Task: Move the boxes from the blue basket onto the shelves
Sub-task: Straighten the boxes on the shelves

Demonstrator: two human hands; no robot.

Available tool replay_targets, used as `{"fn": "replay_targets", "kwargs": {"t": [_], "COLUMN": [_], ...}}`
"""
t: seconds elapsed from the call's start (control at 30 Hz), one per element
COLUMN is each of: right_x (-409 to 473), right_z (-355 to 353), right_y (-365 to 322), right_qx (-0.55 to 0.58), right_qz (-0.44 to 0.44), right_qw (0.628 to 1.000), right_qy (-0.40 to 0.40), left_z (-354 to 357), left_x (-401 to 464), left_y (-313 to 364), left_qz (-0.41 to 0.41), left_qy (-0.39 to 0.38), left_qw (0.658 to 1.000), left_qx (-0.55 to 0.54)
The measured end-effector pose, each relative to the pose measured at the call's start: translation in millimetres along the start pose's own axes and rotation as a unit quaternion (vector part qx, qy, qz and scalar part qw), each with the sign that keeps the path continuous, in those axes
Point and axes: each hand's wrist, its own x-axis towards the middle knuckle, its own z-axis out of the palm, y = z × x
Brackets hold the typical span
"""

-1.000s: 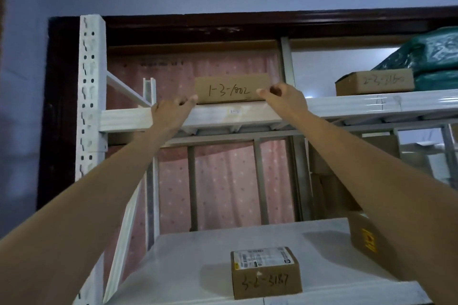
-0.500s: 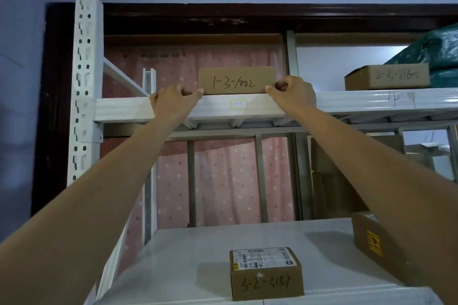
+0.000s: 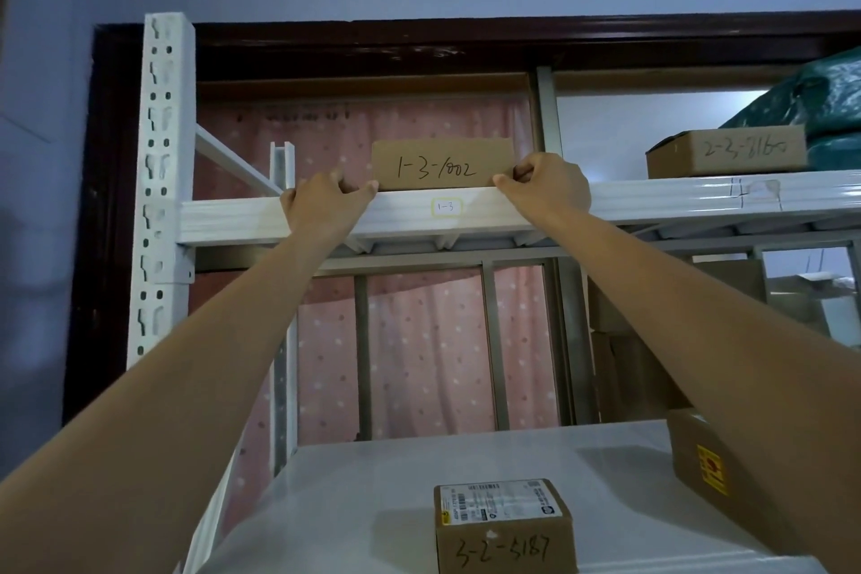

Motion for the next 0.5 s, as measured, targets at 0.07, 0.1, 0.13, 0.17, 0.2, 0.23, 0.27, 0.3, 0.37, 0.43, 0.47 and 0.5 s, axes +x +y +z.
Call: {"fn": "replay_targets", "kwargs": {"t": [0.07,0.1,0.13,0.17,0.2,0.23,0.27,0.3,0.37,0.43,0.47,0.5], "right_x": [0,0,0,0,-1,-1,-2,-3,-4,-1,1,5], "right_z": [0,0,1,1,1,0,-2,-6,-16,-31,-40,-51], "right_y": [-1,-1,-1,0,0,2,4,7,16,30,39,49], "right_qx": [-0.001,0.001,0.003,0.006,0.016,0.035,0.060,0.085,0.115,0.120,0.117,0.110], "right_qz": [0.004,0.005,0.006,0.006,0.005,0.004,-0.001,-0.009,-0.030,-0.047,-0.052,-0.055], "right_qw": [1.000,1.000,1.000,1.000,1.000,0.999,0.998,0.996,0.993,0.990,0.989,0.989], "right_qy": [0.004,0.005,0.004,0.001,-0.001,-0.001,-0.002,-0.001,0.015,0.052,0.071,0.085], "left_z": [1,2,2,2,2,2,1,-1,-6,-11,-12,-12], "left_x": [0,0,0,0,-1,-1,-2,-2,-3,-4,-6,-8], "left_y": [-1,-2,-3,-4,-4,-3,-2,0,7,22,33,47], "left_qz": [0.004,0.006,0.009,0.011,0.012,0.013,0.013,0.010,0.005,0.033,0.054,0.073], "left_qy": [0.000,0.000,0.002,0.004,0.006,0.007,0.006,0.007,0.036,0.117,0.155,0.181], "left_qw": [1.000,1.000,1.000,1.000,1.000,1.000,1.000,1.000,0.999,0.991,0.984,0.978], "left_qx": [-0.006,-0.004,0.000,0.002,0.004,0.006,0.006,-0.001,-0.036,-0.059,-0.064,-0.073]}}
